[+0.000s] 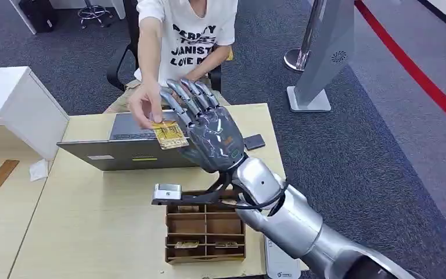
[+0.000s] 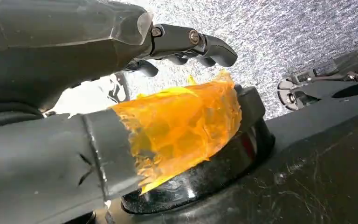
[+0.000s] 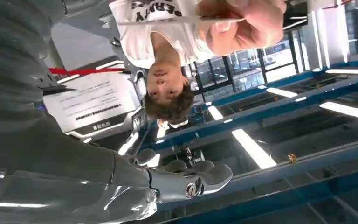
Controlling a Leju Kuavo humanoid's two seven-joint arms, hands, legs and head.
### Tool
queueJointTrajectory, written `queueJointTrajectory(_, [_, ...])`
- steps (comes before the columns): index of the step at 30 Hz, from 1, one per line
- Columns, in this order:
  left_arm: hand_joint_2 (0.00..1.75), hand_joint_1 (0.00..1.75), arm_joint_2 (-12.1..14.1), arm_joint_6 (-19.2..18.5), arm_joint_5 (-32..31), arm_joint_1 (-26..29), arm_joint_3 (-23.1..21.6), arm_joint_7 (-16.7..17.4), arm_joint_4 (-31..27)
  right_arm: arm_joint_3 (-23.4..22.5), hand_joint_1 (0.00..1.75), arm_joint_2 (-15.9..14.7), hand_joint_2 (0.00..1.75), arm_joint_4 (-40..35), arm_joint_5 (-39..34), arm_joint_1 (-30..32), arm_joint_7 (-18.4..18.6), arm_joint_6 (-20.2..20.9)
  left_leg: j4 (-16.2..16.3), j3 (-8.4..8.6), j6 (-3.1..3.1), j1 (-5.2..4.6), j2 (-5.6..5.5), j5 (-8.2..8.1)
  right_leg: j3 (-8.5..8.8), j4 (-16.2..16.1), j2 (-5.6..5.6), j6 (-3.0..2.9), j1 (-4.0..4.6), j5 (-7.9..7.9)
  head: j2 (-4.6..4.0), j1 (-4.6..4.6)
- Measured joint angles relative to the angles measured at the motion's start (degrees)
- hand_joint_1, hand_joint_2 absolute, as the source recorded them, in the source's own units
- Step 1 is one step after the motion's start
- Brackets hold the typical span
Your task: Pass the card to the sensor for recognition and then transmit it.
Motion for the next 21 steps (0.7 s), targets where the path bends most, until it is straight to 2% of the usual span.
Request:
queueJointTrajectory(1, [0.00, 0.00, 0.00, 0.00, 0.00, -0.04, 0.00, 0.00, 0.00, 0.00, 0.45, 0.31, 1.75, 0.52, 0.13, -0.39, 0.22, 0.31, 0.00, 0.00, 0.00, 0.00, 0.00, 0.00, 0.00, 0.00, 0.00, 0.00, 0.00, 0.00, 0.00, 0.02])
queueJointTrajectory(2, [0.00, 0.00, 0.00, -0.02, -0.04, -0.07, -0.02, 0.00, 0.00, 0.00, 1.01, 0.52, 1.75, 0.98, 0.33, -0.78, 0.31, 0.66, 0.00, 0.00, 0.00, 0.00, 0.00, 0.00, 0.00, 0.00, 0.00, 0.00, 0.00, 0.00, 0.00, -0.02])
queueJointTrajectory(4, [0.00, 0.00, 0.00, -0.07, -0.07, -0.13, -0.04, 0.02, 0.00, 0.00, 1.61, 1.11, 1.75, 1.94, 0.63, -1.42, 0.46, 1.14, 0.00, 0.00, 0.00, 0.00, 0.00, 0.00, 0.00, 0.00, 0.00, 0.00, 0.00, 0.00, 0.00, -0.02])
queueJointTrajectory(5, [0.00, 0.00, 0.00, -0.13, -0.07, -0.16, -0.04, 0.02, 0.00, 0.00, 1.69, 1.40, 1.75, 2.36, 0.65, -1.61, 0.50, 1.27, 0.00, 0.00, 0.00, 0.00, 0.00, 0.00, -0.01, 0.00, 0.00, 0.00, 0.00, 0.00, 0.00, 0.02])
queueJointTrajectory(21, [0.00, 0.00, 0.00, -0.17, -0.02, -0.27, -0.04, 0.07, 0.00, -0.79, 1.69, 3.30, 1.75, 4.39, 0.76, -1.96, 0.83, 2.14, 0.00, 0.01, 0.00, 0.00, 0.00, 0.00, -0.01, 0.00, 0.00, 0.00, 0.00, 0.00, 0.00, 0.00])
